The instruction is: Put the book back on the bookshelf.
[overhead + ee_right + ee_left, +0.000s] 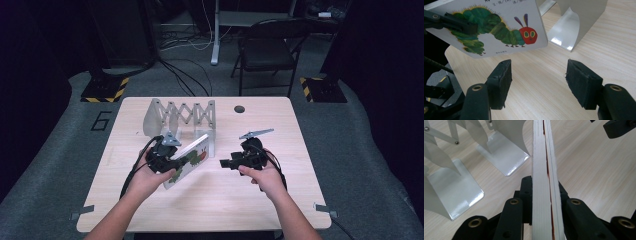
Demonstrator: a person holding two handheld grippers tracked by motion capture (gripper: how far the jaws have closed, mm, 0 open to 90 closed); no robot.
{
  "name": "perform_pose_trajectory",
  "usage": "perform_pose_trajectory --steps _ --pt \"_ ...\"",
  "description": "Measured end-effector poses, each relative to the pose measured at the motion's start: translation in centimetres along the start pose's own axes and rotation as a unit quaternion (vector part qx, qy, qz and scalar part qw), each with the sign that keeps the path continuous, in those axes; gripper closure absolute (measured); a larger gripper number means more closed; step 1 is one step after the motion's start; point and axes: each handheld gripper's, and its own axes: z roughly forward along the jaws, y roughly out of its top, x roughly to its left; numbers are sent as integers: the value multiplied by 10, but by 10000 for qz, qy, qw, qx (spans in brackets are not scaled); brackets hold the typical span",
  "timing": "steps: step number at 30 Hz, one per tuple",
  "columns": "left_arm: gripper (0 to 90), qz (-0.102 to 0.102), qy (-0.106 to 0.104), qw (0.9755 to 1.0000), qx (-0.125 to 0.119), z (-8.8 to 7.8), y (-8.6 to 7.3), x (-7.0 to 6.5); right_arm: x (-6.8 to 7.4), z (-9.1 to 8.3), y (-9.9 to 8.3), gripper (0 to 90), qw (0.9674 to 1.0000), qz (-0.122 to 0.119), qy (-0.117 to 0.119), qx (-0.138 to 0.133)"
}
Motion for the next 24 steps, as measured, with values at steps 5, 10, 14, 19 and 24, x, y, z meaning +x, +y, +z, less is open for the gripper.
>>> perform_pose_trajectory --steps 5,10,14,19,24 --pt "763 -44 68 10000 22 -4 -2 6 0 0 0 372 10000 -39 -1 5" --pt "763 -120 160 9998 43 -8 -6 13 0 0 0 372 10000 -38 -4 7" --pt "763 -226 257 9994 21 -12 -10 19 0 0 0 372 10000 -21 -5 4" --pt "763 -325 353 9989 -4 -19 -15 29 -1 0 0 379 10000 -38 7 12" --pt "763 -424 432 9982 29 -25 -20 38 0 0 0 380 10000 -24 13 30"
